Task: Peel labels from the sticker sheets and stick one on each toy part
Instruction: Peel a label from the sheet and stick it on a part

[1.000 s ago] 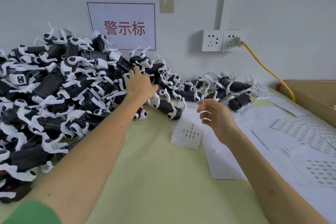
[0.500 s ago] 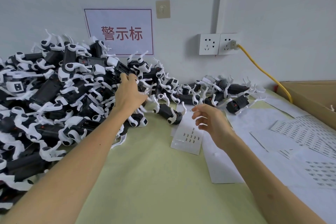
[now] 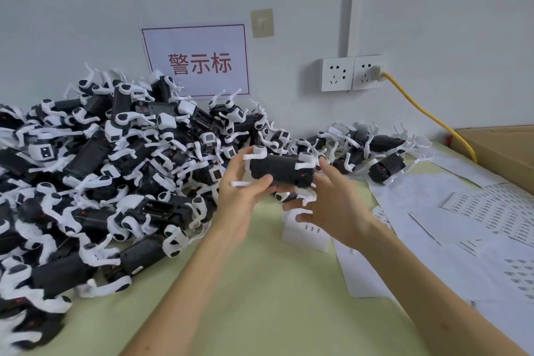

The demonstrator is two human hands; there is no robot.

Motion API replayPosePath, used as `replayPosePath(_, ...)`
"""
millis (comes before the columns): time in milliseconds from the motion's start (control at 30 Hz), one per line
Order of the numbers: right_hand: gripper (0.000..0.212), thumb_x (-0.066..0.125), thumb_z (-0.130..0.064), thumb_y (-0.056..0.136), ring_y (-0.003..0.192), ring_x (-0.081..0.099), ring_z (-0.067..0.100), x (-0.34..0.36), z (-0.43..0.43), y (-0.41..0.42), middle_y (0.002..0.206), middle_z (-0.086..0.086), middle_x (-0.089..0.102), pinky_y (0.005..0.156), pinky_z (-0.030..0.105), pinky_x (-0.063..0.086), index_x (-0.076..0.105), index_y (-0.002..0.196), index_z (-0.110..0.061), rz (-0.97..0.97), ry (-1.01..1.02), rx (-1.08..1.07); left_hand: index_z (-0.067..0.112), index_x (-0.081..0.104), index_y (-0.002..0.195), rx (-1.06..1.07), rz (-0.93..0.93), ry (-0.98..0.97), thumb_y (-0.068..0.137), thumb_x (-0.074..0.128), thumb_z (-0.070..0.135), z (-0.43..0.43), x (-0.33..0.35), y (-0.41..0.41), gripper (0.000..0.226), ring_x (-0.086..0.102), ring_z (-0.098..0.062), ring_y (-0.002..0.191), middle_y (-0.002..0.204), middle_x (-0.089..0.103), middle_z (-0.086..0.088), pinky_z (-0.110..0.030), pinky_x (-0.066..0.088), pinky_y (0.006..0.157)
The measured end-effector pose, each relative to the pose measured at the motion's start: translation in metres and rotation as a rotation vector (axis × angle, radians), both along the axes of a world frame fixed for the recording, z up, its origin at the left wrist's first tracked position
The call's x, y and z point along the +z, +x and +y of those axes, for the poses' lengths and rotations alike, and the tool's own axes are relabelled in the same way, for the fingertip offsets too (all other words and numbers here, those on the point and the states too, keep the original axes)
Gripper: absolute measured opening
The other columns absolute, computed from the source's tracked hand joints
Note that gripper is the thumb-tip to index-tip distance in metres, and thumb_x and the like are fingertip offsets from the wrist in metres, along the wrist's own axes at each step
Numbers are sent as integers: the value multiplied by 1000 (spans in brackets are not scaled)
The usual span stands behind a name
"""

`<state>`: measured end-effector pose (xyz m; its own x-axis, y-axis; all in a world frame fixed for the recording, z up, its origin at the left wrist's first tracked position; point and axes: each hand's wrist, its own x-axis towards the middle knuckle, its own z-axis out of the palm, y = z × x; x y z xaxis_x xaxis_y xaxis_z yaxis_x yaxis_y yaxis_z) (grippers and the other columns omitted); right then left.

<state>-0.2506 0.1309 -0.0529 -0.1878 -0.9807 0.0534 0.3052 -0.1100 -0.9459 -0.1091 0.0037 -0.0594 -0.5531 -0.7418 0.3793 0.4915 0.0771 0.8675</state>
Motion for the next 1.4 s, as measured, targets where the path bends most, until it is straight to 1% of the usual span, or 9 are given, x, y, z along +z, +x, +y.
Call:
replayPosePath(100, 73, 38, -62, 95, 80, 61, 30, -1, -1, 6, 114, 19, 61, 66, 34, 53, 56, 141, -10, -80, 8, 41, 25, 62, 136, -99, -43, 28, 78, 70, -6, -10, -4, 7, 66, 68, -26, 116, 139, 64, 0, -52, 58, 96)
replayPosePath(200, 67, 49, -51, 93, 76, 62, 34, -2, -3, 10, 109, 22, 61, 68, 37, 57, 58, 134, 1, -95, 23, 65, 29, 56, 142, -165, -51, 20, 82, 71, -4, -14, -7, 14, 70, 65, -25, 122, 145, 60, -6, -38, 59, 92)
replayPosePath(467, 50, 50, -42, 97, 109, 65, 38, -7, -6, 13, 118, 22, 62, 104, 58, 43, 61, 135, -14, 79, -52, 127, 9, 58, 134, -82, -65, 134, 90, 68, 29, -8, -5, 17, 50, 73, -26, 89, 124, 68, -21, -32, 56, 69)
replayPosePath(733, 58, 70, -30, 82, 100, 70, 28, -7, -6, 8, 118, 10, 71, 89, 42, 57, 51, 138, -28, 139, -132, -194, 17, 50, 149, -352, -214, 129, 95, 55, 42, 4, -6, 14, 59, 54, -30, 136, 144, 61, -10, -46, 44, 107)
replayPosePath(900, 59, 74, -24, 75, 93, 66, 25, -7, -5, 12, 120, 16, 67, 82, 39, 46, 60, 133, -27, 303, -116, -232, 12, 57, 143, -307, -248, 96, 102, 51, 45, 7, -1, 16, 53, 65, -24, 108, 140, 64, -13, -33, 53, 86)
replayPosePath(1067, 35, 69, -20, 96, 79, 66, 9, -13, -9, 17, 84, -11, 70, 67, 18, 48, 61, 130, -24, 379, -140, -251, 9, 55, 145, -364, -289, 101, 101, 39, 56, 12, -3, 15, 66, 63, -24, 106, 142, 62, -13, -25, 52, 69)
replayPosePath(1200, 30, 64, -23, 98, 88, 64, 14, -16, -11, 16, 81, -11, 63, 80, 32, 49, 62, 128, -25, 367, -124, -263, 13, 59, 142, -360, -271, 124, 98, 38, 65, 16, -6, 11, 71, 64, -23, 112, 138, 65, -10, -20, 47, 57)
replayPosePath(1300, 26, 64, -24, 98, 85, 67, 8, -18, -11, 14, 79, -15, 67, 77, 19, 51, 63, 124, -24, 368, -124, -258, 13, 60, 141, -349, -258, 155, 98, 42, 65, 18, -10, 9, 70, 61, -29, 126, 138, 65, -11, -33, 58, 77)
replayPosePath(1400, 27, 67, -34, 94, 84, 66, 14, -20, -13, 16, 89, 4, 69, 74, 23, 52, 65, 111, -14, 386, -116, -289, 15, 60, 138, -310, -256, 160, 92, 63, 52, 23, -15, 8, 59, 58, -34, 132, 138, 65, -13, -51, 48, 98)
